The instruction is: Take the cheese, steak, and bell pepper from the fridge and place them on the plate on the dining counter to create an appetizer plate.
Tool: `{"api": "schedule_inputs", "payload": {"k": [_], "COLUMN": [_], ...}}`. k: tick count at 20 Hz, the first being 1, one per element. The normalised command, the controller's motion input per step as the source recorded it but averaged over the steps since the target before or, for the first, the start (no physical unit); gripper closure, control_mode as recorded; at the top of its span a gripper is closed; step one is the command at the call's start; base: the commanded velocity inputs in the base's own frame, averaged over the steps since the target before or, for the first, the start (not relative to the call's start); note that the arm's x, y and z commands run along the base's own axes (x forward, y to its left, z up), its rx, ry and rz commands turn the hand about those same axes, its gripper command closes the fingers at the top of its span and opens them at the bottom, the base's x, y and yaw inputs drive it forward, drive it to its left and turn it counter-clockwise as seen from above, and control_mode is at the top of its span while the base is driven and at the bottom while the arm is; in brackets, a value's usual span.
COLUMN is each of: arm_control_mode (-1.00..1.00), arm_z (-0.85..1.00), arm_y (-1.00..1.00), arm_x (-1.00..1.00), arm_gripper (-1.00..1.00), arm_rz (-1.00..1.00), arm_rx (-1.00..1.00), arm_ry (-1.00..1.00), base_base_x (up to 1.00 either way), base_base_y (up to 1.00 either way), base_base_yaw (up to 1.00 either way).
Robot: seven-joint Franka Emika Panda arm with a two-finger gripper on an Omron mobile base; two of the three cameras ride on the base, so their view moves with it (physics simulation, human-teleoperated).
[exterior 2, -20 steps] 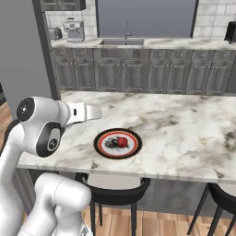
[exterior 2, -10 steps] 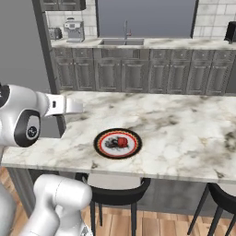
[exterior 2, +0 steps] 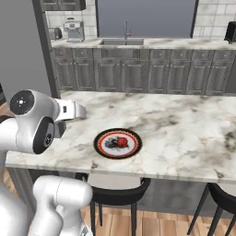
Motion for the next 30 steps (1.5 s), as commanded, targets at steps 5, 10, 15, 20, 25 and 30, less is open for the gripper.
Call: {"api": "schedule_inputs", "payload": {"k": [5, 10, 15, 20, 25, 30], "arm_control_mode": [-1.0, 1.0, 1.0, 1.0, 1.0, 1.0], "arm_z": [-0.09, 0.0, 0.0, 0.0, 0.0, 0.0], "arm_y": [0.0, 0.0, 0.0, 0.0, 0.0, 0.0], "arm_x": [-0.02, 0.01, 0.0, 0.0, 0.0, 0.0], "arm_gripper": [-1.0, -1.0, -1.0, -1.0, -1.0, -1.0], "arm_rz": [0.25, 0.0, 0.0, 0.0, 0.0, 0.0], "arm_rx": [0.04, 0.0, 0.0, 0.0, 0.0, 0.0], "arm_ry": [-0.01, 0.0, 0.0, 0.0, 0.0, 0.0], "base_base_x": [0.0, -0.02, -0.76, -0.62, -0.03, 0.7], "base_base_y": [0.0, 0.07, 0.55, 1.0, 1.0, 0.99], "base_base_yaw": [0.0, 0.0, 0.0, 0.08, 0.26, 0.39]}}
